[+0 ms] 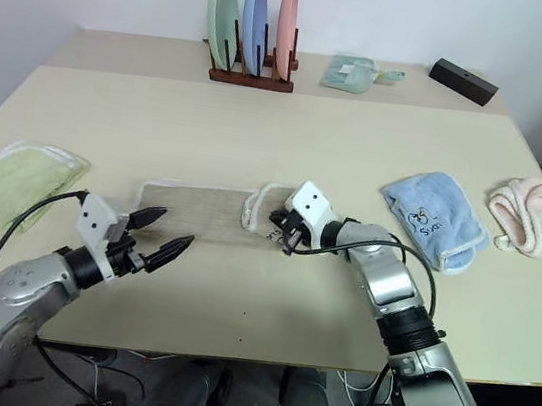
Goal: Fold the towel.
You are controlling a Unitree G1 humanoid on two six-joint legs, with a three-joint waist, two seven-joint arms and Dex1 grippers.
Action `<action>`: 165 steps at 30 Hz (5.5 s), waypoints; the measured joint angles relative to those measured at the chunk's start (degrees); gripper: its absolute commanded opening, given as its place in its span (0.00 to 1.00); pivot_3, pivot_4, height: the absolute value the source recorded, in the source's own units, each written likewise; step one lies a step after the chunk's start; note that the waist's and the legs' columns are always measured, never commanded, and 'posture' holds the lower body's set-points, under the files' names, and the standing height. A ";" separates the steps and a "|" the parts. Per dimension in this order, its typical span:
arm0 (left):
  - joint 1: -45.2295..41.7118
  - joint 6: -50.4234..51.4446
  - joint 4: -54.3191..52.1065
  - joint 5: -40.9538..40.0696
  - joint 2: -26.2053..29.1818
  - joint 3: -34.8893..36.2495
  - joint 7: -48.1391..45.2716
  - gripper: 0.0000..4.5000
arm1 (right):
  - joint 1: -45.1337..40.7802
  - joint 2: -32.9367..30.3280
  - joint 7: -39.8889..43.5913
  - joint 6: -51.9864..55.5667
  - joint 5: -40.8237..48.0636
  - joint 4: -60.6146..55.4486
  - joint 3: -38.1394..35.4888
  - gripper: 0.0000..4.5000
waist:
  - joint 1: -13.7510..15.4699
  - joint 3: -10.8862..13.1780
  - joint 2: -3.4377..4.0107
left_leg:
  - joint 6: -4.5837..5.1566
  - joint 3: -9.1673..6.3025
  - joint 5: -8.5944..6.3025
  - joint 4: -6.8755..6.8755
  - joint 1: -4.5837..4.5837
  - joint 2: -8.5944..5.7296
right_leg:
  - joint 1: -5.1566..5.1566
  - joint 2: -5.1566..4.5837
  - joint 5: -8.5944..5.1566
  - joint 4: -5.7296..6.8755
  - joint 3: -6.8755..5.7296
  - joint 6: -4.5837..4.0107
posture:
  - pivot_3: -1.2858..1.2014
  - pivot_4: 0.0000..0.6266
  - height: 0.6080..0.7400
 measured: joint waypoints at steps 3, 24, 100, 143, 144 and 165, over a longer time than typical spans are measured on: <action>4.38 6.30 -3.47 -7.74 -4.96 3.97 5.99 1.00 | -3.72 -2.42 1.94 0.27 0.57 -2.21 -3.03 0.76 | -0.27 0.00 -0.03 | 0.19 -0.01 -0.11 0.00 0.03 0.04 | 0.01 0.01 0.00 0.00 0.00 0.00 | 0.52 0.24 0.85; -12.35 16.82 9.93 -52.52 -16.99 15.06 56.80 0.71 | -3.52 -0.53 3.85 -4.05 -2.06 -7.00 -0.27 1.00 | 0.28 -0.05 0.00 | -0.29 -0.07 0.15 0.07 0.13 0.03 | 0.09 0.05 0.01 0.13 -0.02 -0.02 | 0.52 0.24 0.85; -25.33 5.62 23.52 2.97 4.16 -9.42 -0.65 0.11 | -3.22 14.73 -4.64 4.43 -7.06 4.93 9.99 0.00 | -1.33 0.03 -0.23 | -0.39 -0.01 0.24 -0.64 0.04 0.00 | -0.37 0.04 0.04 0.05 0.06 -0.04 | 0.52 0.24 0.85; -7.00 -3.02 3.60 -2.73 3.70 2.25 -5.27 0.09 | -3.32 28.79 -22.57 44.28 16.70 -0.56 -12.76 0.13 | -1.54 -0.16 -0.15 | -0.37 0.01 0.23 -0.67 0.08 0.06 | -0.36 0.07 0.09 0.09 0.09 -0.11 | 0.52 0.24 0.85; -6.83 -3.02 3.60 -2.67 3.70 2.25 -5.19 0.09 | -3.62 28.76 -22.57 44.30 17.13 -0.70 -13.12 0.02 | -1.53 -0.16 -0.15 | -0.37 0.01 0.23 -0.67 0.08 0.07 | -0.36 0.07 0.09 0.10 0.09 -0.11 | 0.52 0.24 0.85; -22.32 -4.15 15.30 -0.45 0.32 -6.34 -9.22 0.09 | -2.48 8.35 -42.97 52.99 33.19 -20.48 -61.06 0.01 | -1.44 -0.16 -0.11 | -0.29 0.10 0.19 -0.67 0.08 0.10 | -0.32 -0.02 0.09 0.05 0.18 -0.10 | 0.52 0.24 0.85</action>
